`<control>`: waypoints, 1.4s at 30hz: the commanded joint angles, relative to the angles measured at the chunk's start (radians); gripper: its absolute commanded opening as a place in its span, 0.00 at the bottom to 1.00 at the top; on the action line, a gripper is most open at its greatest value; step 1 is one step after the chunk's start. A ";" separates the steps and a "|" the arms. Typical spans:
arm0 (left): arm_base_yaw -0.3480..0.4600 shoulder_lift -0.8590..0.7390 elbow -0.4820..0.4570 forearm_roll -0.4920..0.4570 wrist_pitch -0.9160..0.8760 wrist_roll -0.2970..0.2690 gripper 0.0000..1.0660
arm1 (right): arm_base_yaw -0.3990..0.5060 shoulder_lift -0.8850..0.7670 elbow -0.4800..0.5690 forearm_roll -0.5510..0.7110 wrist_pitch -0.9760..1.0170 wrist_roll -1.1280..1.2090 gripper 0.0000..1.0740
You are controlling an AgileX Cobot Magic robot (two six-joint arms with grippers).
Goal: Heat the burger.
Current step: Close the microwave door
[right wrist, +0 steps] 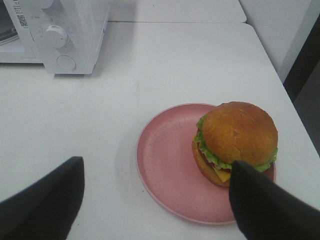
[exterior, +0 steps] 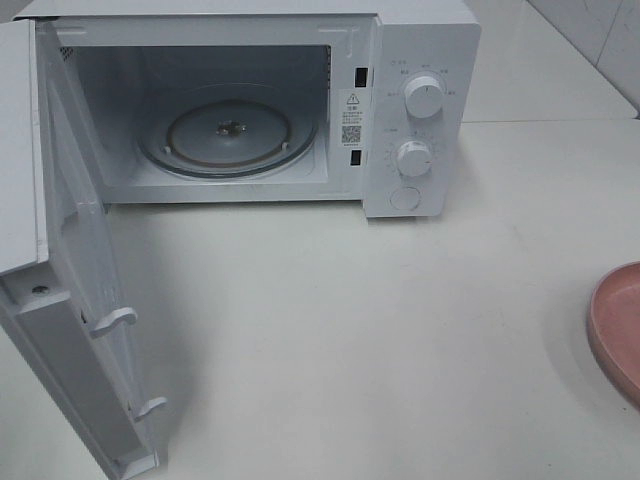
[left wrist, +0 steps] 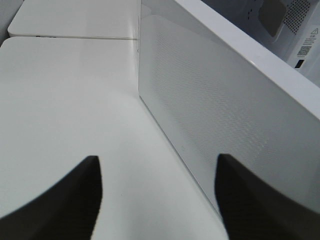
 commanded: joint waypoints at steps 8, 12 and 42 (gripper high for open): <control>0.004 0.180 0.058 0.048 -0.216 -0.001 0.00 | -0.004 -0.026 0.001 -0.003 -0.011 0.002 0.71; 0.004 0.207 0.137 0.058 -0.385 0.022 0.00 | -0.004 -0.026 0.001 -0.003 -0.011 0.002 0.71; -0.149 0.755 0.318 0.278 -1.334 -0.177 0.00 | -0.004 -0.026 0.001 -0.003 -0.011 0.002 0.71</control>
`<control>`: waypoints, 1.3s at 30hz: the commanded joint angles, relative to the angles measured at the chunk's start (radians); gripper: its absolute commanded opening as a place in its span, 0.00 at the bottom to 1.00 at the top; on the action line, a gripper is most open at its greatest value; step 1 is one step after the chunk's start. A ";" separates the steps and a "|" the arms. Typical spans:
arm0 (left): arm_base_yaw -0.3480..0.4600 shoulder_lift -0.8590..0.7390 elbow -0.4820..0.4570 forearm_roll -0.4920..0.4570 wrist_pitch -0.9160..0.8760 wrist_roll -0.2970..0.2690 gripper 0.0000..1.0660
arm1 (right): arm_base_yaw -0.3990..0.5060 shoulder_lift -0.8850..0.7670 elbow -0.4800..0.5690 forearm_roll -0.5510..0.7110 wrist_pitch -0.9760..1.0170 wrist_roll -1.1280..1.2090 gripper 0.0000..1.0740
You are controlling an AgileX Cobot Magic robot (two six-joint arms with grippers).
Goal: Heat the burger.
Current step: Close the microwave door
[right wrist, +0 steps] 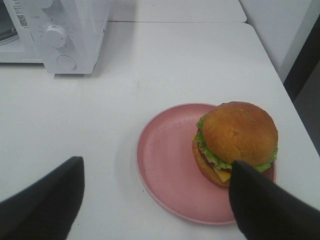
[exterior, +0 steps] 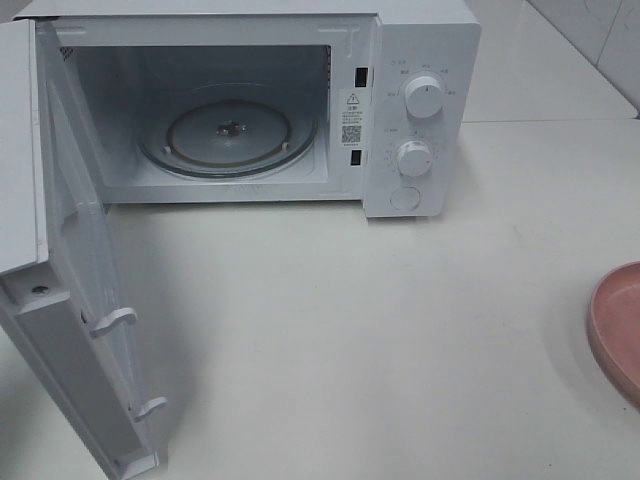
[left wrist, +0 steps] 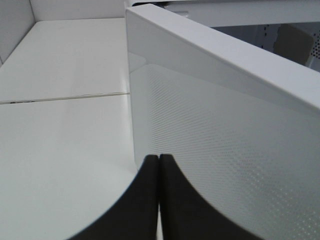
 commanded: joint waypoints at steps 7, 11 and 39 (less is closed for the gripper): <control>-0.006 0.174 0.003 0.410 -0.283 -0.298 0.00 | -0.004 -0.026 0.001 -0.003 -0.011 0.002 0.71; -0.006 0.279 -0.002 0.443 -0.393 -0.308 0.00 | -0.004 -0.026 0.001 -0.003 -0.011 0.002 0.71; -0.146 0.637 -0.268 0.278 -0.517 -0.308 0.00 | -0.004 -0.026 0.001 -0.003 -0.011 0.002 0.71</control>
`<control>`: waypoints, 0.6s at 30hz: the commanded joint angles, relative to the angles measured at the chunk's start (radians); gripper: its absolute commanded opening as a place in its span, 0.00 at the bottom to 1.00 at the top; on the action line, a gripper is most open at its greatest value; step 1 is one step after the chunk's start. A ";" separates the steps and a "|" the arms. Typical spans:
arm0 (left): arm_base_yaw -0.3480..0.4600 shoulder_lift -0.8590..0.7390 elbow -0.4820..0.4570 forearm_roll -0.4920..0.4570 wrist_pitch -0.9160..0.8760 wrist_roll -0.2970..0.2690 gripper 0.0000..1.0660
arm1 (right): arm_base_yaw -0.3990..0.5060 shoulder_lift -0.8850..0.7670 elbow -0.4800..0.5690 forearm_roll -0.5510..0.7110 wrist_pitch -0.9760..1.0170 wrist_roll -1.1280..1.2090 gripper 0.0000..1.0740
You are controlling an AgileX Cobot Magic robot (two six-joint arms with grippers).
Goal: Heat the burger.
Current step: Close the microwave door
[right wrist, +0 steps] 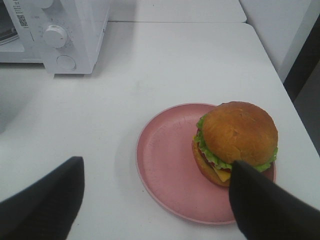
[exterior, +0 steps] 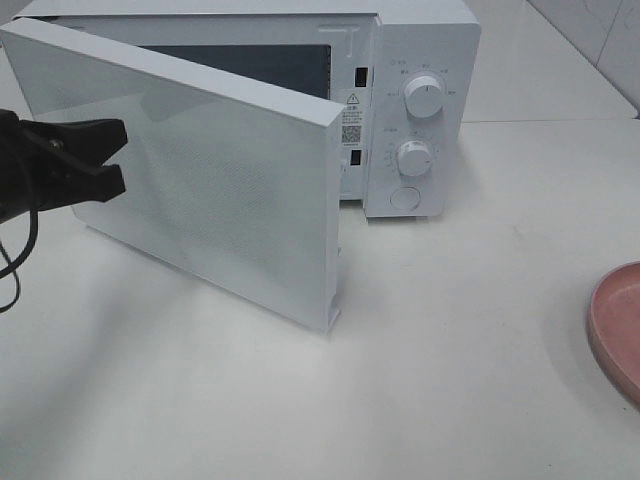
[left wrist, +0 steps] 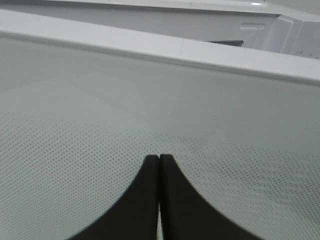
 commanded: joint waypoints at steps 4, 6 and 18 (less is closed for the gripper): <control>-0.062 0.043 -0.071 -0.076 -0.005 -0.004 0.00 | -0.004 -0.026 0.001 -0.003 -0.011 0.002 0.71; -0.098 0.076 -0.104 -0.127 0.003 -0.003 0.00 | -0.004 -0.026 0.001 -0.003 -0.011 0.002 0.71; -0.254 0.188 -0.233 -0.395 0.002 0.136 0.00 | -0.004 -0.026 0.001 -0.003 -0.011 0.002 0.71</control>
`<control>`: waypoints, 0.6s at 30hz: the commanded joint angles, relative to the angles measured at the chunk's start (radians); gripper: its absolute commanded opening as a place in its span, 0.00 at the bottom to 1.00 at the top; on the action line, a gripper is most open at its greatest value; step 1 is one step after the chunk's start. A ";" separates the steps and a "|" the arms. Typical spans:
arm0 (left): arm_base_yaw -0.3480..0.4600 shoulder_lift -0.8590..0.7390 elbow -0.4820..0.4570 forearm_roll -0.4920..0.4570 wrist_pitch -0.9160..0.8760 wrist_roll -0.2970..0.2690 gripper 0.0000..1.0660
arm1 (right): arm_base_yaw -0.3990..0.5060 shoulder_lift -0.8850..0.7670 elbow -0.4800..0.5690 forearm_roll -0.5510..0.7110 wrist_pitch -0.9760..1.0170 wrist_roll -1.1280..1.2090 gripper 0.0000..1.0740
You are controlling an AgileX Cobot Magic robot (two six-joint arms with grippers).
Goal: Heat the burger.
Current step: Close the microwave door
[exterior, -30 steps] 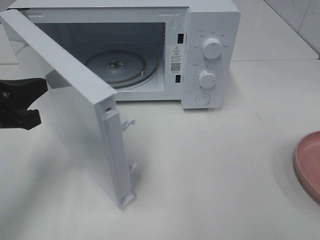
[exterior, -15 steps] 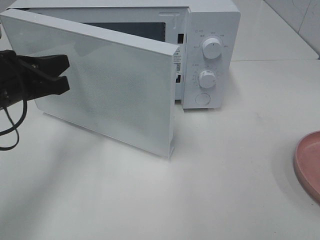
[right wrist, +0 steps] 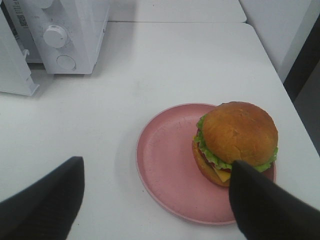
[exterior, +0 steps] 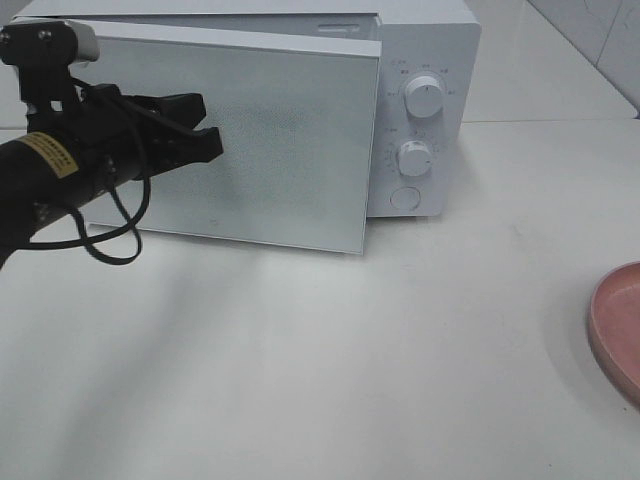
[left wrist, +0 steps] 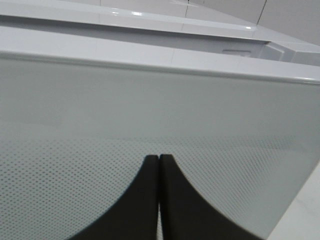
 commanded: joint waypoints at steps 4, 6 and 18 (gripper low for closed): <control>-0.070 0.062 -0.103 -0.142 -0.009 0.066 0.00 | -0.004 -0.026 0.001 -0.003 -0.011 0.002 0.71; -0.080 0.082 -0.134 -0.147 -0.008 0.068 0.00 | -0.004 -0.026 0.001 -0.003 -0.011 0.002 0.71; -0.089 0.170 -0.261 -0.240 0.016 0.108 0.00 | -0.004 -0.026 0.001 -0.003 -0.011 0.002 0.71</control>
